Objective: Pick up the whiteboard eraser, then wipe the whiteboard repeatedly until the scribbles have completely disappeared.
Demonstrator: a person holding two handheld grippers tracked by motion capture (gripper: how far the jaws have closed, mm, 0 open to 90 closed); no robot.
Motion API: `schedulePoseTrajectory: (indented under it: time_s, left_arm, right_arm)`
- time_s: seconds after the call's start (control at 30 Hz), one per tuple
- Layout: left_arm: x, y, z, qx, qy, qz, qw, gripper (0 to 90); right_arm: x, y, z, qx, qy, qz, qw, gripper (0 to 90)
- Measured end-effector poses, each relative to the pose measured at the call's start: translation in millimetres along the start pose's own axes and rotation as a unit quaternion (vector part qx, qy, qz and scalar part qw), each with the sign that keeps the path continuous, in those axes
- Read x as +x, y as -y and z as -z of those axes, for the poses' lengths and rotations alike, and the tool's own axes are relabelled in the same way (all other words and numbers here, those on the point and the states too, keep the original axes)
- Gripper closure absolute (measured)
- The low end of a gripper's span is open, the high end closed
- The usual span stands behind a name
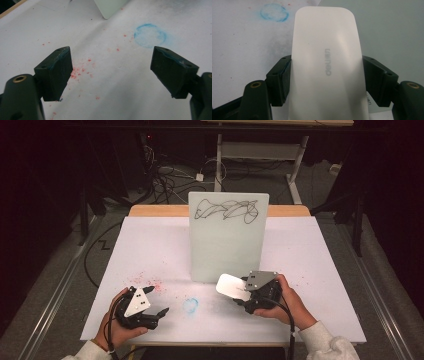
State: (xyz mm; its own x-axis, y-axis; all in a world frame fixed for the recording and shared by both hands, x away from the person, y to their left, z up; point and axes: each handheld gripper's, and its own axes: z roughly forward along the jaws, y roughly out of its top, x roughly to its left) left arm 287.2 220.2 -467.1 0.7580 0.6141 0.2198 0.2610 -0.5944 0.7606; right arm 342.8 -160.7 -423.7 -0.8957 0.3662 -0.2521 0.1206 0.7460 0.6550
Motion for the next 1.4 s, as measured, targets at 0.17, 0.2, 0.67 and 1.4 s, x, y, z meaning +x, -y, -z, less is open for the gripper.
schedulePoseTrajectory:
  time_s: [0.17,0.2,0.67,1.4]
  left_arm:
    - [0.8,-1.0,-1.8,0.000,-0.001,-0.001,1.0000,17.3]
    - [0.8,-1.2,-2.3,0.001,-0.001,-0.003,1.0000,17.2]
    - [0.3,-0.5,-2.2,0.002,-0.002,-0.003,1.0000,17.3]
    - [-3.7,-2.7,-4.3,0.009,-0.003,-0.009,0.9999,17.3]
  right_arm:
    - [1.7,-0.3,4.9,-0.013,0.003,0.003,0.9999,31.0]
    - [1.7,-0.3,5.6,-0.014,0.007,0.003,0.9999,31.0]
    - [0.2,-2.0,13.6,-0.041,0.045,-0.006,0.9981,31.0]
    - [-7.1,-6.7,29.9,-0.071,0.200,-0.010,0.9772,30.9]
